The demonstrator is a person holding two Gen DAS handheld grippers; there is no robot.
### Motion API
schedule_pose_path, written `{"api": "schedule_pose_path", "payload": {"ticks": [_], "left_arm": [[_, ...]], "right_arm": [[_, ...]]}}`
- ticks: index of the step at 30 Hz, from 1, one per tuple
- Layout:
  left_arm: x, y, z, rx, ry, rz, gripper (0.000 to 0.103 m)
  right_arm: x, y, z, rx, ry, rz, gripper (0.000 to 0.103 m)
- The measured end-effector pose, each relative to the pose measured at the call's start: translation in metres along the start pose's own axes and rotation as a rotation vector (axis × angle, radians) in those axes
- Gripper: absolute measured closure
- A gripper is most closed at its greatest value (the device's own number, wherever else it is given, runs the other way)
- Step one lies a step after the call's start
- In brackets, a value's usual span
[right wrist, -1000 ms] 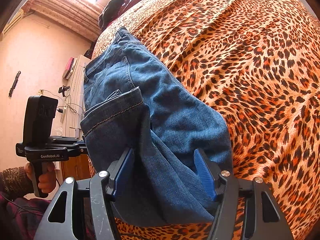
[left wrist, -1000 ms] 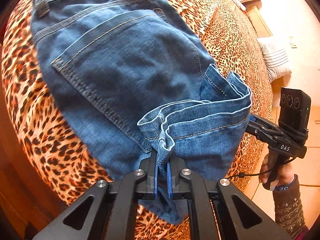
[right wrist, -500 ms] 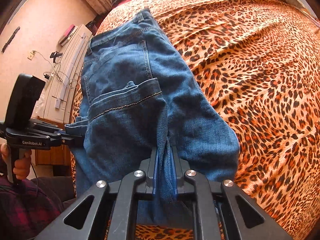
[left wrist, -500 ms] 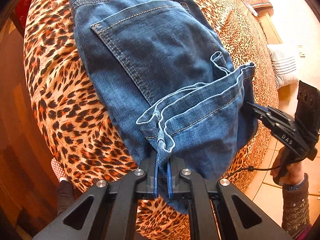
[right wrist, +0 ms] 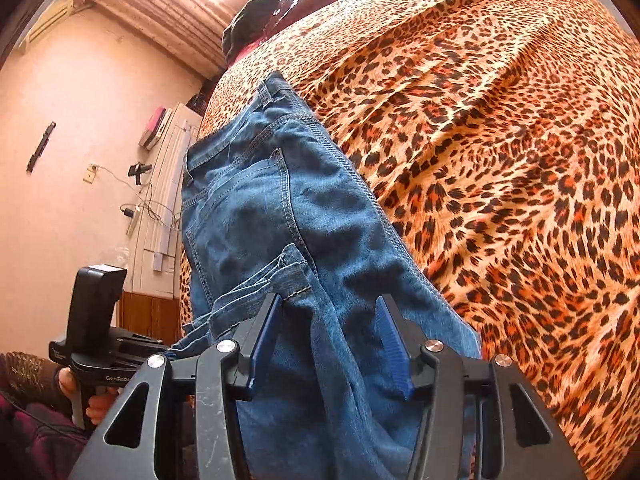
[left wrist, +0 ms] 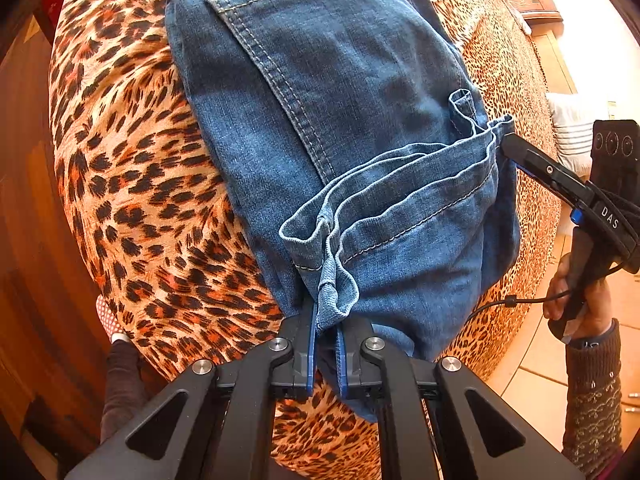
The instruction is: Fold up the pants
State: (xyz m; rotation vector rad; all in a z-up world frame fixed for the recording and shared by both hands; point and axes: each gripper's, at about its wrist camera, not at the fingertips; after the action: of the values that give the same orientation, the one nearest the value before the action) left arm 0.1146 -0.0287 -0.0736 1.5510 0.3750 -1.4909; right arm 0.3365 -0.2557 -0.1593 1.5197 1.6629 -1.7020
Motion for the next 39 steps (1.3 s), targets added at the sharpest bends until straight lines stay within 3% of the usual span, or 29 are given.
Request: {"api": "schedule_pose_path", "payload": {"ticks": [1,4,7,9,10,11,13,16,20,22,25,26,29,30,33,35,36,37,39], "left_arm": [[-0.001,0.000,0.000,-0.002,-0.001,0.002,0.095],[0.004,-0.004,-0.001,-0.020,-0.010,0.012,0.095],[0.005,-0.007,-0.002,-0.032,-0.014,0.022,0.095],[0.004,-0.008,-0.002,-0.038,-0.012,0.019,0.095],[0.002,-0.007,-0.001,-0.041,-0.006,0.011,0.095],[-0.002,-0.004,0.001,-0.035,0.006,0.003,0.095],[-0.008,0.004,0.005,0.012,0.049,-0.033,0.095],[0.003,0.004,0.003,0.023,0.047,-0.067,0.094],[0.003,-0.008,-0.004,-0.005,0.001,-0.030,0.094],[-0.010,-0.013,-0.003,0.027,0.003,-0.025,0.093],[-0.036,-0.016,0.007,0.079,0.022,-0.001,0.093],[-0.041,-0.012,0.011,0.108,0.022,0.020,0.091],[-0.034,0.014,0.020,0.208,-0.029,0.095,0.073],[-0.027,0.024,0.022,0.244,-0.043,0.102,0.071],[0.005,0.045,0.028,0.339,-0.100,0.092,0.071],[0.031,0.047,0.032,0.417,-0.119,-0.020,0.072],[0.043,0.043,0.034,0.449,-0.127,-0.067,0.082],[0.043,0.036,0.034,0.447,-0.091,-0.064,0.086],[0.039,0.021,0.027,0.398,-0.133,-0.009,0.087]], "right_arm": [[0.007,-0.006,-0.002,-0.034,-0.027,-0.020,0.052],[0.031,-0.024,-0.009,-0.167,-0.113,0.032,0.052],[0.049,-0.018,-0.013,-0.166,-0.189,0.035,0.052],[0.053,-0.016,-0.015,-0.154,-0.206,0.055,0.066],[0.052,-0.019,-0.015,-0.164,-0.206,0.089,0.081],[0.048,-0.025,-0.013,-0.173,-0.204,0.111,0.090],[0.029,-0.038,-0.008,-0.205,-0.178,0.173,0.092],[0.005,-0.028,-0.006,-0.145,-0.124,0.219,0.089],[0.025,-0.001,-0.003,-0.046,-0.130,0.262,0.077],[0.016,-0.004,0.000,-0.020,-0.075,0.235,0.075],[-0.030,-0.007,0.012,0.028,0.051,0.173,0.054],[-0.043,-0.009,0.019,0.036,0.085,0.150,0.051],[-0.067,-0.010,0.044,0.078,0.139,0.067,0.051],[-0.066,-0.011,0.051,0.108,0.152,0.047,0.051],[-0.060,0.001,0.073,0.207,0.167,0.002,0.051],[-0.051,0.014,0.090,0.265,0.162,0.011,0.053],[-0.044,0.021,0.097,0.299,0.158,0.045,0.053],[-0.036,0.028,0.105,0.333,0.149,0.078,0.054],[-0.031,0.038,0.118,0.393,0.169,0.074,0.057]]}}
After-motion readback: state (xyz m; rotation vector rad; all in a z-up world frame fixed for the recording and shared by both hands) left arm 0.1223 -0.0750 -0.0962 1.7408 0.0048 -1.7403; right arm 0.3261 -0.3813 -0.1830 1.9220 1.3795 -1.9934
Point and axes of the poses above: each gripper's, at about its wrist camera, not at the fingertips, and x roughly the way its jaws point, y to its right, z to its underside, and after that the axes turned 7 degrees about -z, right-handed
